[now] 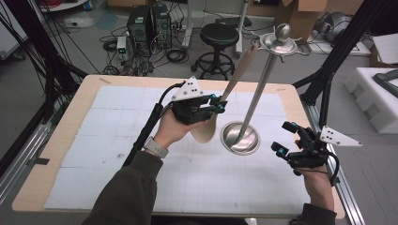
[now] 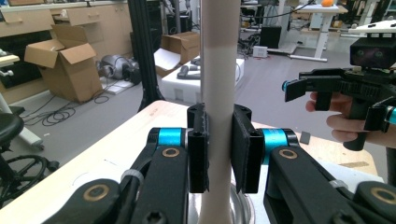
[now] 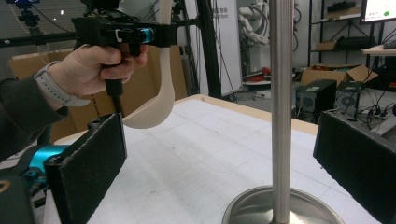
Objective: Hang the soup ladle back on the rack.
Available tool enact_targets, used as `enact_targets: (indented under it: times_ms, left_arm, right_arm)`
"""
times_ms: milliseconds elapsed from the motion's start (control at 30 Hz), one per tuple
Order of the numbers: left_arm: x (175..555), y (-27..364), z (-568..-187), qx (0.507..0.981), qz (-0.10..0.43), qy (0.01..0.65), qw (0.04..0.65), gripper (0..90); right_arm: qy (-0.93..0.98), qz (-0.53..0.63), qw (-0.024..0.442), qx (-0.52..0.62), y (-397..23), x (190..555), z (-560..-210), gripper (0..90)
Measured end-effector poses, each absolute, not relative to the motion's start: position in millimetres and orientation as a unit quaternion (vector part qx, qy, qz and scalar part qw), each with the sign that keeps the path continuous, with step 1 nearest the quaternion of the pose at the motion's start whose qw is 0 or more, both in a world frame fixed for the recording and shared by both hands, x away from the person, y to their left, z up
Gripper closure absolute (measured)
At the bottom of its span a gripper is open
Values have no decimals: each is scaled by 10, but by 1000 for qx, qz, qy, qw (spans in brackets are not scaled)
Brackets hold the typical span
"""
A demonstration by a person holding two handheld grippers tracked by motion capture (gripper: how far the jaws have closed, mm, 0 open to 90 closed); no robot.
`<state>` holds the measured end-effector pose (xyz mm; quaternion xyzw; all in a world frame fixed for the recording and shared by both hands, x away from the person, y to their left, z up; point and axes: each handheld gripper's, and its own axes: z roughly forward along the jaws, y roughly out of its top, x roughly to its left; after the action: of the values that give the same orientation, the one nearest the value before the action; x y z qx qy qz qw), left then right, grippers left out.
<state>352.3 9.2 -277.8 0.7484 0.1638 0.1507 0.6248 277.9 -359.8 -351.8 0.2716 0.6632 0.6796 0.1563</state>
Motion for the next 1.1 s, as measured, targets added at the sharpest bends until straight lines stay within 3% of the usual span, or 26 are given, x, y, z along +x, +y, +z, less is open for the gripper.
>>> enact_targets:
  times_ms: [1100]
  left_arm:
    - [3685, -208, -2935, 747, 120, 169, 632, 779]
  right_arm:
    - [658, 684, 155, 273, -3620, 2783, -3534, 16]
